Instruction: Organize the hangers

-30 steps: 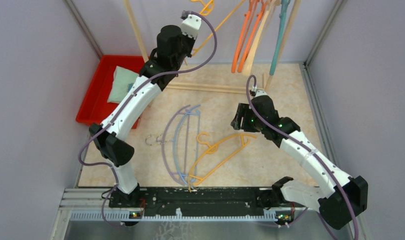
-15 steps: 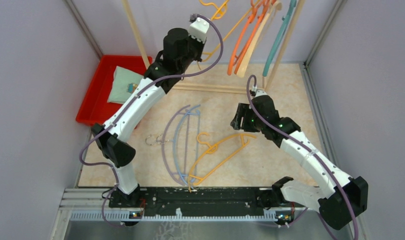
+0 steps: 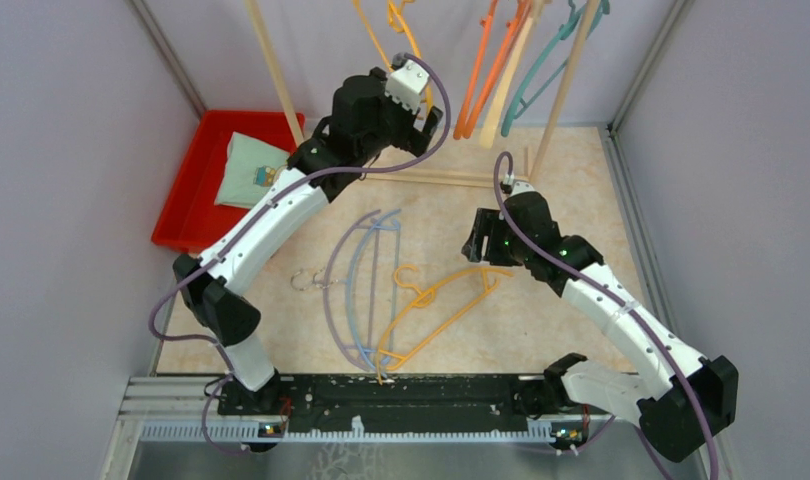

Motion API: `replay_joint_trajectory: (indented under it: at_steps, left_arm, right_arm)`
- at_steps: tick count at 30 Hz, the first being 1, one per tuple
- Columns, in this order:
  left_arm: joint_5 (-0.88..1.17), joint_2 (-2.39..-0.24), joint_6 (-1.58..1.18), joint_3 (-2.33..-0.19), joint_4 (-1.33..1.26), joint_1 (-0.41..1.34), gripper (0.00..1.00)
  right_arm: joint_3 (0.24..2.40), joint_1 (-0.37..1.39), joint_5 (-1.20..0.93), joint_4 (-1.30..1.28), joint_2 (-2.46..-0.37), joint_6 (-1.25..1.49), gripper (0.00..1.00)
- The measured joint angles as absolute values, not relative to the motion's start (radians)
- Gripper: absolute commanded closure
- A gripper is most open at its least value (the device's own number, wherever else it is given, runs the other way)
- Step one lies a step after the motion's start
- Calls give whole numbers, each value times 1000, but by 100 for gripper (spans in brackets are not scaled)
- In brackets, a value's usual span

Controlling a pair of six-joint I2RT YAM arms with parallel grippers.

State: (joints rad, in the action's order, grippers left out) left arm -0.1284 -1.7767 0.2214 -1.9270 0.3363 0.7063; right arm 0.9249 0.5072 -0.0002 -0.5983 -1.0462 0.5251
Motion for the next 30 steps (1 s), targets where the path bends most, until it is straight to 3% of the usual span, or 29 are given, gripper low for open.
replay_joint_trajectory:
  at_steps: [9, 19, 26, 30]
  left_arm:
    - [-35, -1553, 154, -1809, 311, 657, 0]
    - [31, -1259, 43, -1530, 288, 622, 0]
    - [102, -1090, -78, -1169, 284, 623, 11]
    - [145, -1102, -145, -995, 292, 667, 16]
  right_arm:
    - [925, 507, -2, -599, -1046, 526, 36]
    - [925, 507, -2, -599, -1046, 527, 34]
    - [925, 507, -1, -599, -1046, 528, 34]
    - [924, 507, -2, -599, -1046, 535, 35]
